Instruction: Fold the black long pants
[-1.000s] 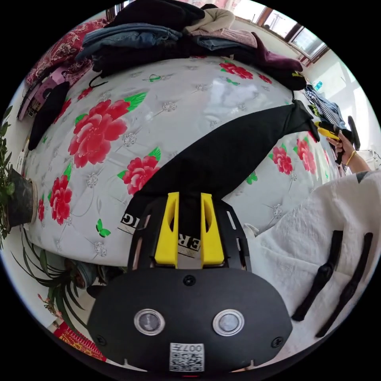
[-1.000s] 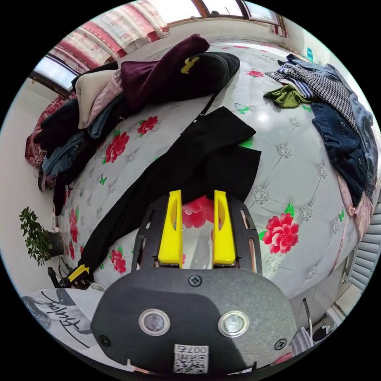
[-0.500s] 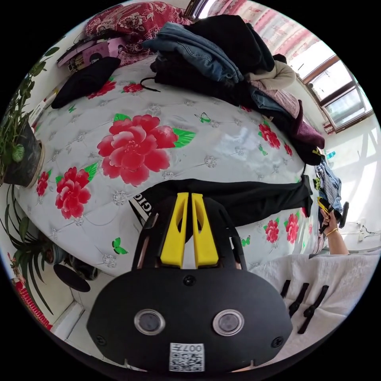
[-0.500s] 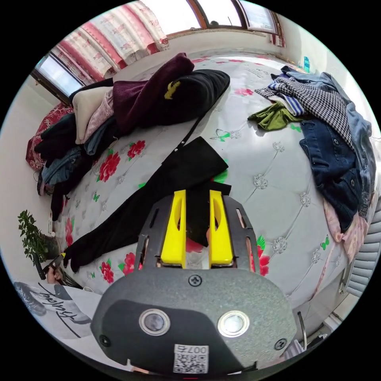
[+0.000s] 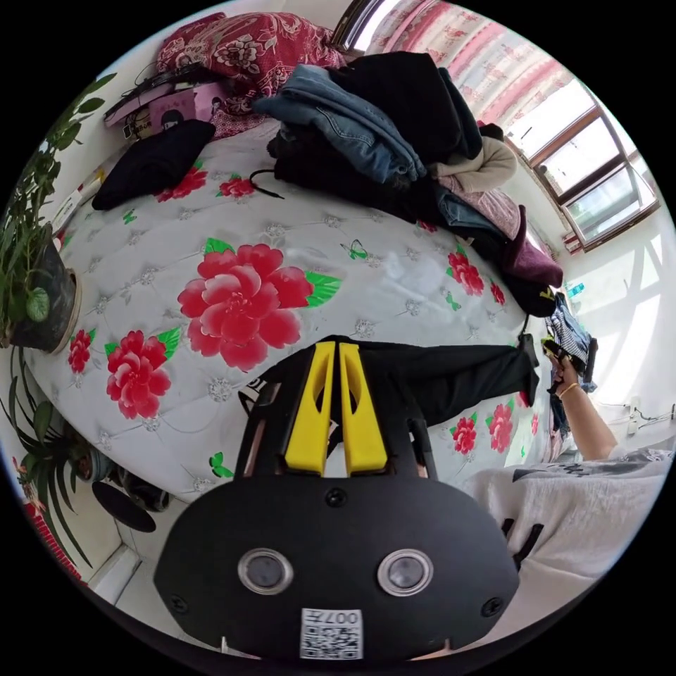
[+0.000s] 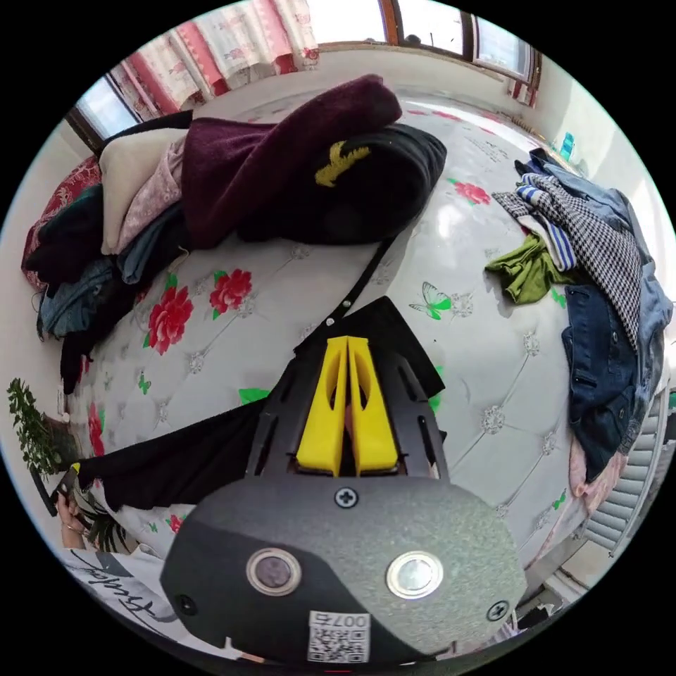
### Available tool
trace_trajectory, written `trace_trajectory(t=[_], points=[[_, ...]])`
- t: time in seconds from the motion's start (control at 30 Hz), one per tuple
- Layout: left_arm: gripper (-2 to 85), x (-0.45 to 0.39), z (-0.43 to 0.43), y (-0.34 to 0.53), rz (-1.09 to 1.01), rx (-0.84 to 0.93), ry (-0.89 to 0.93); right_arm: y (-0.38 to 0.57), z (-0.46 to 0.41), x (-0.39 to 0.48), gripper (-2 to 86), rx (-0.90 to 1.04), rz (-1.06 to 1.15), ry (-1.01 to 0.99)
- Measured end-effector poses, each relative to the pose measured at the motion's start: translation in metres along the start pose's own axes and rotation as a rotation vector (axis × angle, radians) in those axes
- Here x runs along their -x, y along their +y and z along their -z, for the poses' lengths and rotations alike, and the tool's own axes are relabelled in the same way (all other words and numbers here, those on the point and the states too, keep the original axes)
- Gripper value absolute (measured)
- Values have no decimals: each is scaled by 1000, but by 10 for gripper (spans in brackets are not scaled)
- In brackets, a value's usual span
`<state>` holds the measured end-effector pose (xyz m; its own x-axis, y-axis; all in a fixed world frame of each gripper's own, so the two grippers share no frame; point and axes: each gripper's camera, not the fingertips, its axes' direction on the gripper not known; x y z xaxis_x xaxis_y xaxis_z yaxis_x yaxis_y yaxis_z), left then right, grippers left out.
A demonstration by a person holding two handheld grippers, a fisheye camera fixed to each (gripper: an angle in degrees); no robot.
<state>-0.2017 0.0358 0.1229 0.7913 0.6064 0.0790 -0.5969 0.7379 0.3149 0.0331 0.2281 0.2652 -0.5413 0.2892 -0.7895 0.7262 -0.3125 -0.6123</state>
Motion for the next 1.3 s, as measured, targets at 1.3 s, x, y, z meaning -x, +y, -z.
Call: trace_trajectory(t=[1.3], points=[[-10,31,46,-8,67,-90,182,247,123,-140,10,-89,-170,-245]])
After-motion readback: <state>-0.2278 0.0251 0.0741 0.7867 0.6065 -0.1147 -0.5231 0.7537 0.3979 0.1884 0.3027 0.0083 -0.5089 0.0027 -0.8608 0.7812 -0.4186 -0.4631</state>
